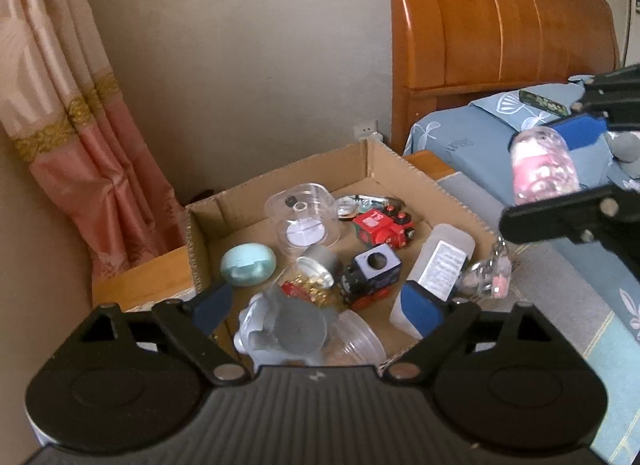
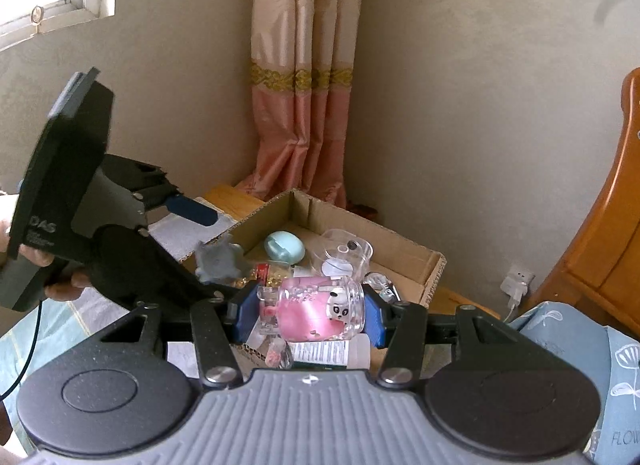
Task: Organize rigid objects
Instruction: 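Carry grey toy over box and drop it with left tool while right tool carries pink bottle, then release pink keychain bottle into the cardboard box with right tool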
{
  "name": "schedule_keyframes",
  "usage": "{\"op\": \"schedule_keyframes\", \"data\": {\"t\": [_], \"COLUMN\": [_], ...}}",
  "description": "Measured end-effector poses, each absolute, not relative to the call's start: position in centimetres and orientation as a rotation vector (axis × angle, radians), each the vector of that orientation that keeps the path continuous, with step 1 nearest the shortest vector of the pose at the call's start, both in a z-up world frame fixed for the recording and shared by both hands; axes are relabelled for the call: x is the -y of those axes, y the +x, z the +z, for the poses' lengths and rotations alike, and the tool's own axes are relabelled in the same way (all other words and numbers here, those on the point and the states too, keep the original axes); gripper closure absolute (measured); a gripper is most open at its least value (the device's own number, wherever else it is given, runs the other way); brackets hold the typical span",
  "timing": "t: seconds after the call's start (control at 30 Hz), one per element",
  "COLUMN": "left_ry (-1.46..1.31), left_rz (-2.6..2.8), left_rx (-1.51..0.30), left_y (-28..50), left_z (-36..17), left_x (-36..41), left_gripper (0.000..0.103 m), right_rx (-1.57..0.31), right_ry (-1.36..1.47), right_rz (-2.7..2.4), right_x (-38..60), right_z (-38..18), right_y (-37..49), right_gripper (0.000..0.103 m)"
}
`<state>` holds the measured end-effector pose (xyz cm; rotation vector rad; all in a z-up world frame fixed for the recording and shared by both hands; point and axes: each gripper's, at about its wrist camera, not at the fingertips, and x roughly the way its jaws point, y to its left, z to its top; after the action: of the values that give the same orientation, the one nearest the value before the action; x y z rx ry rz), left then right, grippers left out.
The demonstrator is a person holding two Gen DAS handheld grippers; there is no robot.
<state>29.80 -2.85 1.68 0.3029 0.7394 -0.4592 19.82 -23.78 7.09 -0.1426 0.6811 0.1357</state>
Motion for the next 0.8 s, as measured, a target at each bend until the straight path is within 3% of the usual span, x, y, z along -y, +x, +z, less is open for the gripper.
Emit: {"op": "schedule_keyframes", "data": {"t": [0.8], "left_ry": [0.219], "left_rz": [-0.422], "left_rx": [-0.744], "left_y": [26.1], "left_z": [-0.6], "left_x": [-4.9], "left_gripper": [0.008], "right_rx": [-0.753], "right_ry": [-0.14], "right_rz": [0.107], "right_x": [19.0], "right_z": [6.8], "right_y": [34.1], "right_gripper": [0.046]}}
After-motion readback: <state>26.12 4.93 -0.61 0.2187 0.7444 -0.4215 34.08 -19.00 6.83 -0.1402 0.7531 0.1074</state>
